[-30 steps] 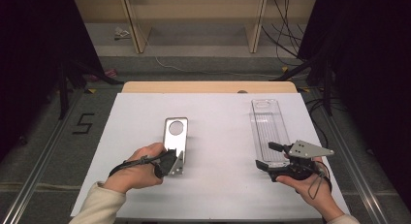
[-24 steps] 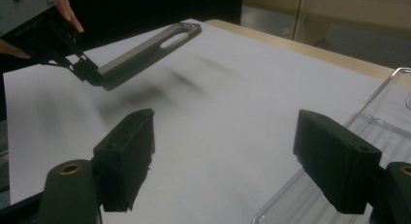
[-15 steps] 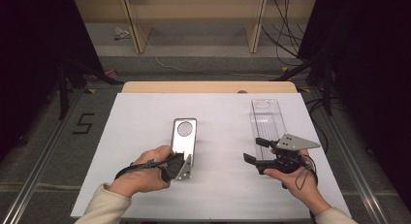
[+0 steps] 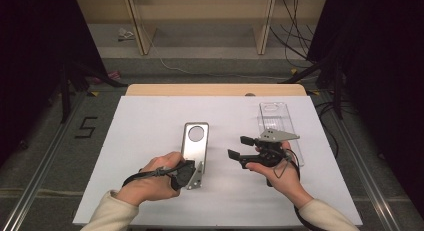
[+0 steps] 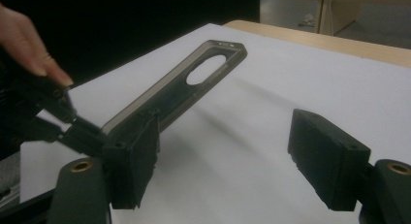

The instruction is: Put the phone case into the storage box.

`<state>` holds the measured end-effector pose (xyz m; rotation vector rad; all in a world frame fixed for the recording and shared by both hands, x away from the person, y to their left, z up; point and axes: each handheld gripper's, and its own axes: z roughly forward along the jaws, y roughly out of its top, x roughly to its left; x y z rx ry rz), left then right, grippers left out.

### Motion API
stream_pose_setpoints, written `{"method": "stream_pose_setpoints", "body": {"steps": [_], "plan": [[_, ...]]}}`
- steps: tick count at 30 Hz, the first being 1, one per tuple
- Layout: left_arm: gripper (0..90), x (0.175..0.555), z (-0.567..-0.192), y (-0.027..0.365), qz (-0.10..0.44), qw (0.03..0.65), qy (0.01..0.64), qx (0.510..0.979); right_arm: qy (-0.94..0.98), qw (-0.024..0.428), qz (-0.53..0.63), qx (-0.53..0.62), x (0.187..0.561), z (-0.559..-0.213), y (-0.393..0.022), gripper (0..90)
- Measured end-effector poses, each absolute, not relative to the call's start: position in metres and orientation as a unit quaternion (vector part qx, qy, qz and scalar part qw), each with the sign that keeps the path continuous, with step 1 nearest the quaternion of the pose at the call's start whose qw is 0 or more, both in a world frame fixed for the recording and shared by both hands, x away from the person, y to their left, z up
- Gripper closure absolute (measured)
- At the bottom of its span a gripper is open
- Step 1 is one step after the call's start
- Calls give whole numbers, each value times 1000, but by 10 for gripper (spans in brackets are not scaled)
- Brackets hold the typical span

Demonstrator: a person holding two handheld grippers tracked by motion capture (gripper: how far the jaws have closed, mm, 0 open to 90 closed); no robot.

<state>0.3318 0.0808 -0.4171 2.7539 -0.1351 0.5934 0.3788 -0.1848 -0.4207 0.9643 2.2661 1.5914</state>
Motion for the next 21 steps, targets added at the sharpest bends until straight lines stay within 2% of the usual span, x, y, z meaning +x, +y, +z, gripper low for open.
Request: {"method": "stream_pose_setpoints", "body": {"steps": [21], "plan": [[889,323,-415,67,211,155,-77,962,760,55,532,369,419,-433,-140,355]]}}
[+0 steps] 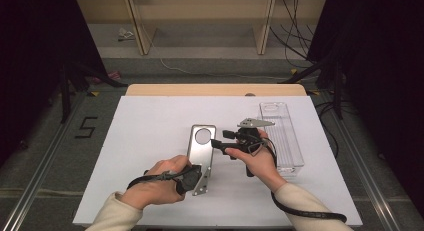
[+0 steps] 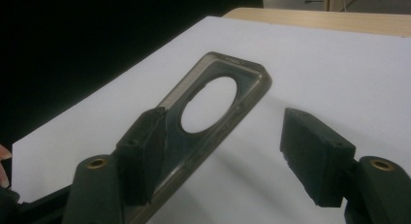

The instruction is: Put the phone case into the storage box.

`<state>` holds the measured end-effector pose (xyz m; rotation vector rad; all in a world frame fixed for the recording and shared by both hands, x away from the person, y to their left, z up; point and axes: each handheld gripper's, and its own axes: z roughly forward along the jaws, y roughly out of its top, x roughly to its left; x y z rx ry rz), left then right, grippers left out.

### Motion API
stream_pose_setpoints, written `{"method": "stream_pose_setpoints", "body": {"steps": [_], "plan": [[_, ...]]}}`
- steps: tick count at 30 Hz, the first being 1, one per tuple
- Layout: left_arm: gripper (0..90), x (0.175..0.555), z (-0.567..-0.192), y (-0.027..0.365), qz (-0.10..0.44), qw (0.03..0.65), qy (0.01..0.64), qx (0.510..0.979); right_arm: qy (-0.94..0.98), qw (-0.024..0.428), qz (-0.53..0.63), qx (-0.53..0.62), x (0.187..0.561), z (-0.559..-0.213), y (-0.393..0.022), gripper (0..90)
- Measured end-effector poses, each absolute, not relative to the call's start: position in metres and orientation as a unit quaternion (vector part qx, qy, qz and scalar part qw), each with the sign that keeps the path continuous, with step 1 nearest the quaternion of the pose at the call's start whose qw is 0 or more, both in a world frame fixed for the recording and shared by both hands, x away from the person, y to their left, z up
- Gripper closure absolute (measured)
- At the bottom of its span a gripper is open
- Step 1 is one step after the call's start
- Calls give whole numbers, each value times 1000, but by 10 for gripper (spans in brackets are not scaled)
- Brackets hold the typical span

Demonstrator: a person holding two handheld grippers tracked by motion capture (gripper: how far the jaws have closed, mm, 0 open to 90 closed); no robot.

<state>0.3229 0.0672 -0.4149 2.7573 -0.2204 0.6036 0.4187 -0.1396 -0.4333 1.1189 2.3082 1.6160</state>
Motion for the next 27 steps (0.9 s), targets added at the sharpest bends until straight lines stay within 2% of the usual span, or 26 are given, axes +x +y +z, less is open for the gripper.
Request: {"method": "stream_pose_setpoints", "body": {"steps": [9,16,21,27], "plan": [[889,322,-415,65,213,152,-85,961,763,42,522,379,426,-439,-132,383],[889,321,-417,63,210,153,-92,961,764,37,518,383,427,-442,-130,486],[889,321,-418,63,210,150,-96,961,761,33,519,387,428,-442,-131,593],[889,321,-421,61,211,146,-98,962,752,14,528,394,427,-439,-133,655]]}}
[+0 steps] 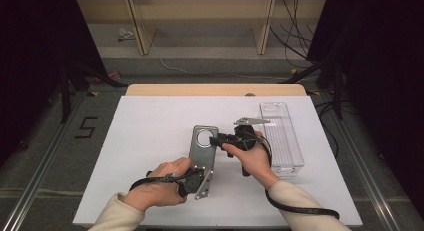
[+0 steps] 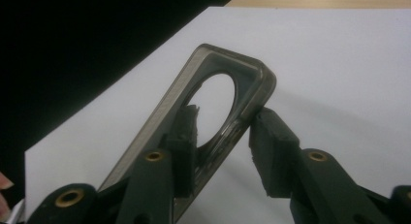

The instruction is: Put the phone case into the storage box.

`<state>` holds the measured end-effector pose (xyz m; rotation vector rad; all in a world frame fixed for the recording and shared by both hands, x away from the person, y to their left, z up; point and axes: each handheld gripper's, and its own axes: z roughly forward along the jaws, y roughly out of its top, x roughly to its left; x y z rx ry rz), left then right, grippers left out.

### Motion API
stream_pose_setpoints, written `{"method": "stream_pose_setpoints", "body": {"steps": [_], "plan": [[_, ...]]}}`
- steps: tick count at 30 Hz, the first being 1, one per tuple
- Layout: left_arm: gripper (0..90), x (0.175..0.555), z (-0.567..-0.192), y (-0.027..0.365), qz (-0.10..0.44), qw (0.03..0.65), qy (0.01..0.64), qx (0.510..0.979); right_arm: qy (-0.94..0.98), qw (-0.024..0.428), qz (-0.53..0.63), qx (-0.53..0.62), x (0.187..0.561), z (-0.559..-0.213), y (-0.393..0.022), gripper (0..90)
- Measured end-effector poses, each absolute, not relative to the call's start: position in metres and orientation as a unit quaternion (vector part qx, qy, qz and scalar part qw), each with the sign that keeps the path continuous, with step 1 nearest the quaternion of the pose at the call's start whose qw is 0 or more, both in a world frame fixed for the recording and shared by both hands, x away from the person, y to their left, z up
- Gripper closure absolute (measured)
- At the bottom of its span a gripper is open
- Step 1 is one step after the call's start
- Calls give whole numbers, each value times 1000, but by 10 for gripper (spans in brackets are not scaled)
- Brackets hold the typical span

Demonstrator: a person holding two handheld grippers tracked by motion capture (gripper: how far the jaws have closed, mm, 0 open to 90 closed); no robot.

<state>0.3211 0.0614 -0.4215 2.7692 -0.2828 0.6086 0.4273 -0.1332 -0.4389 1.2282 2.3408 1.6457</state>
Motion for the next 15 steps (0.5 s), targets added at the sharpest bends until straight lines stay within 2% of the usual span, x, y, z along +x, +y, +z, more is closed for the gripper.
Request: {"method": "stream_pose_setpoints", "body": {"steps": [15], "plan": [[885,327,-434,60,223,145,-86,960,716,-25,564,411,418,-427,-131,807]]}}
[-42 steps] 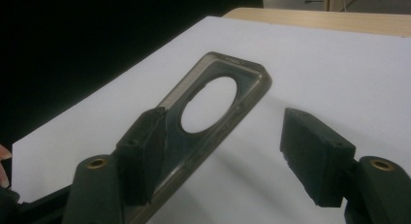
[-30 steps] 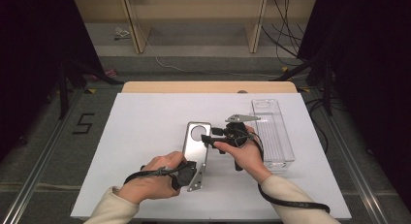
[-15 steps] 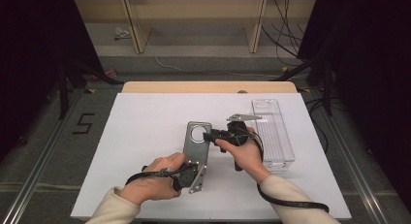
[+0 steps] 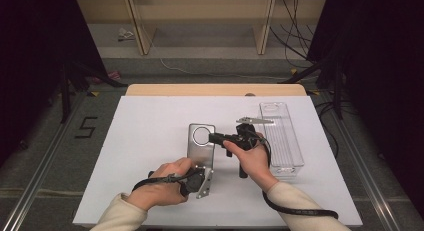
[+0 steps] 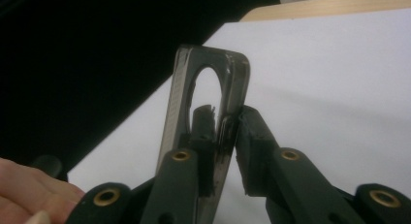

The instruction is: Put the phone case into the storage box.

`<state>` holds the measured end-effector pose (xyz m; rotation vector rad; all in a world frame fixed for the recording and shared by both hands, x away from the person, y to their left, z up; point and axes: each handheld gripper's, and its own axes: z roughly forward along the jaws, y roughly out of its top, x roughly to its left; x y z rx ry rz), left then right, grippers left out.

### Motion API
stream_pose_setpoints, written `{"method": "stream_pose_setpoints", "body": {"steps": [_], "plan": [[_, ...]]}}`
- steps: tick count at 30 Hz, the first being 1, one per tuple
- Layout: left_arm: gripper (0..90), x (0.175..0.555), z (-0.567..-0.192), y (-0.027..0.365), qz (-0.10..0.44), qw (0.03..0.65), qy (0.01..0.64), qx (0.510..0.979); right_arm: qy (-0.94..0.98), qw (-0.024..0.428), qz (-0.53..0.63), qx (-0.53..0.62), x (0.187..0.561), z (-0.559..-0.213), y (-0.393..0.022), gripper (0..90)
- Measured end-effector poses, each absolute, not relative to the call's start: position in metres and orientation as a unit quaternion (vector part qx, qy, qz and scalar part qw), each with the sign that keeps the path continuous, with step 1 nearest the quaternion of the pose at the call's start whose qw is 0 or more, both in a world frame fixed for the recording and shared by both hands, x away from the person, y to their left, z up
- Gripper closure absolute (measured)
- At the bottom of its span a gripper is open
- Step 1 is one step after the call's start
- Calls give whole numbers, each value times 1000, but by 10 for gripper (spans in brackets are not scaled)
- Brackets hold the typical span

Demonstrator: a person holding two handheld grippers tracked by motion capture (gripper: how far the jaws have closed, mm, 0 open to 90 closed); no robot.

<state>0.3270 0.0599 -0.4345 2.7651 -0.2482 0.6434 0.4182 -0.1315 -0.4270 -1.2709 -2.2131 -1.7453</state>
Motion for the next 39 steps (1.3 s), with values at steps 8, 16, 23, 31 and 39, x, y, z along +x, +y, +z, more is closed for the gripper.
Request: {"method": "stream_pose_setpoints", "body": {"steps": [8,16,23,31,39], "plan": [[835,331,-433,66,221,158,-66,960,-722,7,-571,-391,413,-418,-129,826],[737,343,-421,91,222,242,13,944,-721,-7,-574,-389,416,-415,-136,826],[661,351,-415,114,210,324,93,918,-721,-21,-575,-386,417,-411,-141,826],[581,359,-414,128,194,388,164,886,-723,-39,-578,-376,418,-406,-146,826],[568,365,-413,136,195,426,210,858,-725,-43,-577,-374,417,-407,-145,825]]}}
